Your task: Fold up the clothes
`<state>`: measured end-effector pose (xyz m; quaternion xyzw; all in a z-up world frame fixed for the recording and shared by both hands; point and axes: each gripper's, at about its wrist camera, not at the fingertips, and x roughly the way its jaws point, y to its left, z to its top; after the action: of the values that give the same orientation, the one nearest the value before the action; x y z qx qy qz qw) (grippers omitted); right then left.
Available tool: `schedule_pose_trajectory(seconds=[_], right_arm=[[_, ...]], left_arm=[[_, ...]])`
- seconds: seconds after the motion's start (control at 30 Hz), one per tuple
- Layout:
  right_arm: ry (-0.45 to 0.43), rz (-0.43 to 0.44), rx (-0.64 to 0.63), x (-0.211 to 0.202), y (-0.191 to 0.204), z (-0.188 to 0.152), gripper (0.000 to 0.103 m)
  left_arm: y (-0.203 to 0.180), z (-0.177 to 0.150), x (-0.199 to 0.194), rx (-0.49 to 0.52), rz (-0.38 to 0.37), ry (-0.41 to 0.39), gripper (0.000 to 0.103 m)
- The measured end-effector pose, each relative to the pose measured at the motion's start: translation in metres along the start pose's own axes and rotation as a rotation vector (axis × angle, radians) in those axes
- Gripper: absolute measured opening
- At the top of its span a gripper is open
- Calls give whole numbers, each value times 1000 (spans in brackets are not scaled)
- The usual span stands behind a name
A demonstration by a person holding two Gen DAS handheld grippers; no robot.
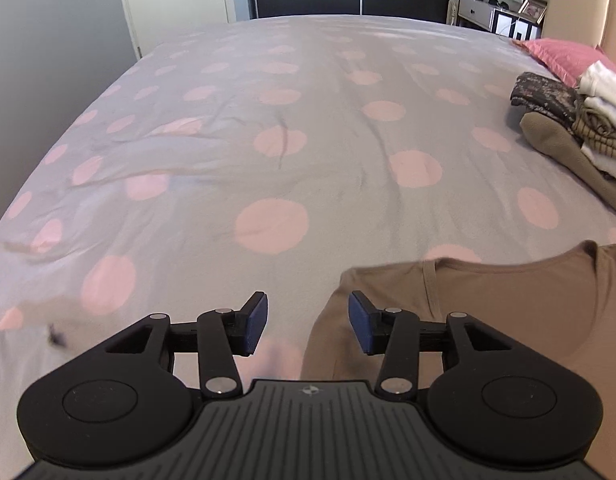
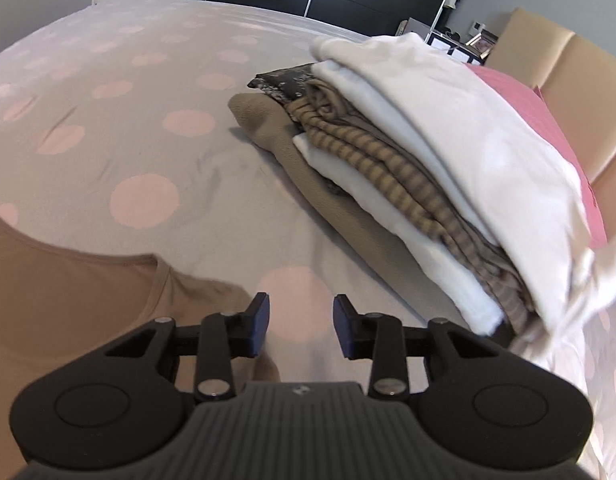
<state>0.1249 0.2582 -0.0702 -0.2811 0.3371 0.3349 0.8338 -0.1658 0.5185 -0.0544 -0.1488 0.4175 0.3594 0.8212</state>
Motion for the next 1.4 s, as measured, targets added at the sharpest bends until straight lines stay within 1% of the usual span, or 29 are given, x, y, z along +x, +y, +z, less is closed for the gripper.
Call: schedule_pose_trajectory(seconds=[0.2,0.37,0.43,0.57,0.7,0.77,0.83,0.97,1.07,1.13,1.17,1.2,1.23,1.27,1.3,1.33,1.37,1.4], right_arm=[[15,10,60,-57,-33,-43,39],[26,27,113,-93,-58,-85,40],[41,49,135,-101,-66,-105,40],[113,84,187,-101,-78,-144,40],[193,113,241,-97,-89,-183,39],[235,108,263,-94,-95,-202,39],[274,123,292,-91,-101,-215,39],[311,164,342,-90,-108,-231,38],[328,196,360,-92,-106,-237,38],[344,203,352,-93,-103,-240,37],[349,204,346,-93,-101,-241,34],[346,205,343,-94,-99,-241,24],[342,206,339,-95,-98,-241,15],[339,207,336,-96,-97,-241,2],[335,205,330,-98,-95,-241,1],[328,199,316,-99,-93,-240,1],[318,190,304,-102,-92,-240,1],[304,180,296,-104,-91,-239,1]], left_arm=[[18,-39,-54,-1,0,44,43],[24,-79,-82,-2,-20,87,45],[26,-97,-90,-16,-27,102,46],[25,-128,-97,-58,-45,133,46],[23,-156,-100,-78,-71,165,46],[21,-172,-101,-79,-78,198,46],[20,-186,-100,-83,-88,238,46],[19,-205,-101,-93,-102,277,46],[19,-214,-101,-106,-115,301,46],[17,-218,-101,-101,-120,312,46],[16,-220,-100,-95,-121,316,45],[15,-221,-99,-87,-117,317,45],[14,-222,-99,-81,-113,317,44],[13,-222,-98,-80,-111,317,36],[14,-222,-98,-84,-112,319,27],[15,-221,-99,-90,-122,322,10],[16,-220,-99,-97,-133,324,3],[17,-220,-100,-103,-140,324,1]])
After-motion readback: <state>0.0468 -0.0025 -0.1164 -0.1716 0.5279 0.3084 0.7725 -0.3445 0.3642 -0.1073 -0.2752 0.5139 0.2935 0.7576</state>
